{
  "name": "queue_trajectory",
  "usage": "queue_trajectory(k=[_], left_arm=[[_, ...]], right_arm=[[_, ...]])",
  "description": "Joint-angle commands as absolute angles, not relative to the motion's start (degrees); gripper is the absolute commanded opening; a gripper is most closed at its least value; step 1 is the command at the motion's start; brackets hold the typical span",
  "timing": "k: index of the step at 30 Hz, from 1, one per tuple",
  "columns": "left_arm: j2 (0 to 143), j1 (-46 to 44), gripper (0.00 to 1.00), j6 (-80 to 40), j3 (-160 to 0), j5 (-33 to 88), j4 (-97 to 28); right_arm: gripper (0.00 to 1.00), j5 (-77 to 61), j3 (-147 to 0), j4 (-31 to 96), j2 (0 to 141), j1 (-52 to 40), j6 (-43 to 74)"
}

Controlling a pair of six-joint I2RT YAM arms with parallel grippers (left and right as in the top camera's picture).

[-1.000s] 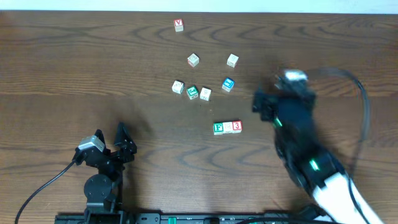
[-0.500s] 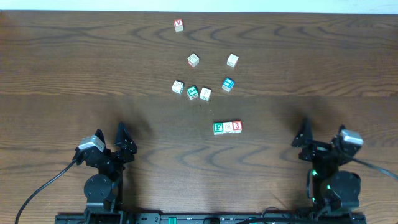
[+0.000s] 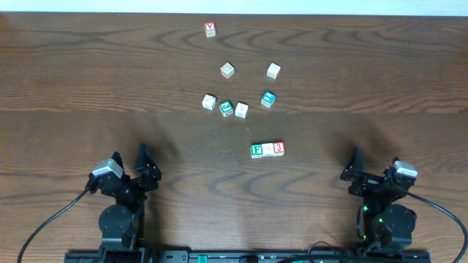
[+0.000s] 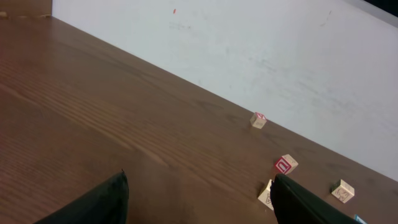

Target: Lift 3 blocks

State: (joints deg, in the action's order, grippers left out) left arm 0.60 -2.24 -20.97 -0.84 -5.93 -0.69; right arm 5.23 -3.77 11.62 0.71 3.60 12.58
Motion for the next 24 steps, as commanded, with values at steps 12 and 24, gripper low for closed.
queue_trajectory(k=[12,24], left_arm=[[0.3,-1.9,0.74,-20.5,-0.2,-6.7,-3.7],[0.3,-1.9,0.74,-20.5,-0.2,-6.7,-3.7]], right_arm=[[0.99,2.1,-3.4,11.5,0.3,5.2,10.0],[0.99,2.1,-3.4,11.5,0.3,5.2,10.0]])
